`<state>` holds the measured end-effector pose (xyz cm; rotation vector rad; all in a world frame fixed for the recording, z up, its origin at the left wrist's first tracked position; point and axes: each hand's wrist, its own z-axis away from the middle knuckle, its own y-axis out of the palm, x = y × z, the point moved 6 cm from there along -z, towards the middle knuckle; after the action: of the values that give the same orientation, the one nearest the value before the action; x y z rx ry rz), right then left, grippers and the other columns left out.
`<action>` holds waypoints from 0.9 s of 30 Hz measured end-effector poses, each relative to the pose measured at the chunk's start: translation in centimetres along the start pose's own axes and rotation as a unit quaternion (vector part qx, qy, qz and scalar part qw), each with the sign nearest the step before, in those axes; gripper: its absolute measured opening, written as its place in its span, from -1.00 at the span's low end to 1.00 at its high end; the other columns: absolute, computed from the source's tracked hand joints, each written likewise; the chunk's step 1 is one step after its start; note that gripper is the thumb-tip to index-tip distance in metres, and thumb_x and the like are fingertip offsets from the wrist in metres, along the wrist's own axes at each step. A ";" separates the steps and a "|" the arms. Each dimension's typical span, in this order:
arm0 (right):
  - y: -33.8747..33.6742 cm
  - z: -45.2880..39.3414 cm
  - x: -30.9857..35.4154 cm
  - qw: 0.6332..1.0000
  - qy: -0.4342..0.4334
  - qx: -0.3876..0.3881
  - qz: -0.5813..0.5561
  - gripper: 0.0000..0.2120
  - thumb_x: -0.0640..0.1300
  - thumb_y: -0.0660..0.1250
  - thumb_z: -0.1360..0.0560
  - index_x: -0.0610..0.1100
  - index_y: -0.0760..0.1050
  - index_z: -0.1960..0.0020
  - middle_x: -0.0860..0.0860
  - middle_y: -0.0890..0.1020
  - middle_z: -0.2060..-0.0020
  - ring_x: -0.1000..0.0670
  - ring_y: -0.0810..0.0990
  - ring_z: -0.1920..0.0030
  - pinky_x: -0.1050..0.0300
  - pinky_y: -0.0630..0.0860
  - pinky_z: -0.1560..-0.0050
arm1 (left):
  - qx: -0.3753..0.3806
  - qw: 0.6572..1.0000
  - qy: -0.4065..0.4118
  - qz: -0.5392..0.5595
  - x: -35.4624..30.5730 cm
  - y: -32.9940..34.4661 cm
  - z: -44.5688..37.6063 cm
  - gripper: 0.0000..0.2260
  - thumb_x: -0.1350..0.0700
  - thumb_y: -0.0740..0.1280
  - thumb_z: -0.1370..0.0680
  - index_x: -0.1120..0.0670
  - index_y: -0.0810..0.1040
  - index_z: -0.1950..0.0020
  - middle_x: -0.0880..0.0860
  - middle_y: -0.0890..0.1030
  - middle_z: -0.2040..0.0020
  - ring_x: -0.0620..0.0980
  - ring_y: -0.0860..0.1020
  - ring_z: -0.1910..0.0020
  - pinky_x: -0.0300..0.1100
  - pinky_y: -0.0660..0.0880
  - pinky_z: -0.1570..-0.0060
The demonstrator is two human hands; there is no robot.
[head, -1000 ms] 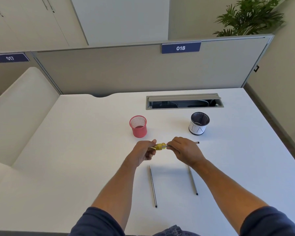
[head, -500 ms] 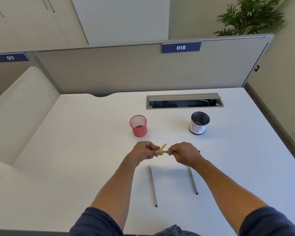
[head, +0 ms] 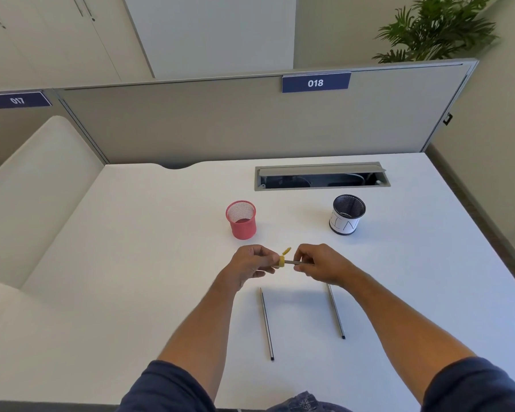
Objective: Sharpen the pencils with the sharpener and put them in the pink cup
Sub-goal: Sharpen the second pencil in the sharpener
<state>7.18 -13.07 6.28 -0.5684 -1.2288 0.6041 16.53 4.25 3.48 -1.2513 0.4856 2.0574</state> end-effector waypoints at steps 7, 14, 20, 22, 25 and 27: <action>-1.6 1.2 2.1 0.931 -0.178 -0.257 0.185 -0.84 -0.04 0.54 -0.46 0.01 0.72 -0.04 0.06 0.62 0.19 0.00 0.58 0.23 0.14 0.49 0.39 | -0.041 0.994 -0.039 0.098 0.1 -0.2 -0.3 -0.76 -0.03 0.42 -0.60 0.14 0.64 0.09 0.18 0.67 0.29 0.01 0.47 0.42 -0.20 0.45 0.30; -0.9 1.1 3.0 0.906 -0.236 -0.279 0.216 -0.90 -0.11 0.51 -0.50 -0.14 0.66 0.12 0.00 0.60 0.32 -0.10 0.56 0.35 0.08 0.46 0.48 | -0.019 0.992 -0.045 0.114 0.1 0.1 -0.4 -0.78 0.00 0.38 -0.63 0.15 0.62 0.06 0.18 0.63 0.30 0.01 0.42 0.41 -0.20 0.47 0.31; 0.3 0.2 1.2 0.950 -0.148 -0.158 0.224 -0.80 -0.02 0.34 -0.61 -0.09 0.69 0.03 0.00 0.66 0.23 -0.11 0.61 0.22 0.11 0.46 0.32 | 0.024 0.999 -0.014 0.018 0.4 -0.1 -0.3 -0.92 0.13 0.48 -0.55 0.13 0.65 0.03 0.21 0.73 0.06 0.05 0.63 0.14 -0.13 0.50 0.06; 0.7 -0.3 0.4 0.969 -0.100 -0.103 0.200 -0.77 0.01 0.29 -0.63 -0.04 0.69 -0.02 0.05 0.71 0.13 -0.05 0.62 0.13 0.15 0.39 0.25 | 0.021 1.000 -0.010 -0.012 0.6 -0.2 -0.3 -0.89 0.13 0.52 -0.51 0.11 0.67 0.01 0.18 0.74 0.00 -0.02 0.65 0.16 -0.14 0.49 0.03; 0.8 -0.8 -0.4 0.989 -0.029 -0.056 0.131 -0.80 0.03 0.31 -0.61 0.04 0.71 0.04 0.14 0.71 0.21 0.09 0.56 0.22 0.23 0.32 0.30 | 0.010 1.000 -0.008 -0.020 0.7 -0.2 -0.4 -0.85 0.14 0.58 -0.45 0.08 0.69 0.02 0.13 0.75 0.01 -0.05 0.67 0.17 -0.15 0.49 0.03; 0.9 -1.0 -1.0 0.997 0.014 -0.033 0.075 -0.80 0.07 0.35 -0.58 0.07 0.69 0.14 0.18 0.61 0.38 0.14 0.49 0.34 0.21 0.34 0.33 | 0.008 1.000 -0.002 -0.022 0.7 -0.3 -0.4 -0.83 0.16 0.59 -0.43 0.09 0.70 0.02 0.11 0.76 0.05 -0.05 0.67 0.17 -0.18 0.50 0.05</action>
<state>7.78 -13.20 4.75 -0.7266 -1.1904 0.6821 16.72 4.45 2.68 -1.2369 0.4689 2.0156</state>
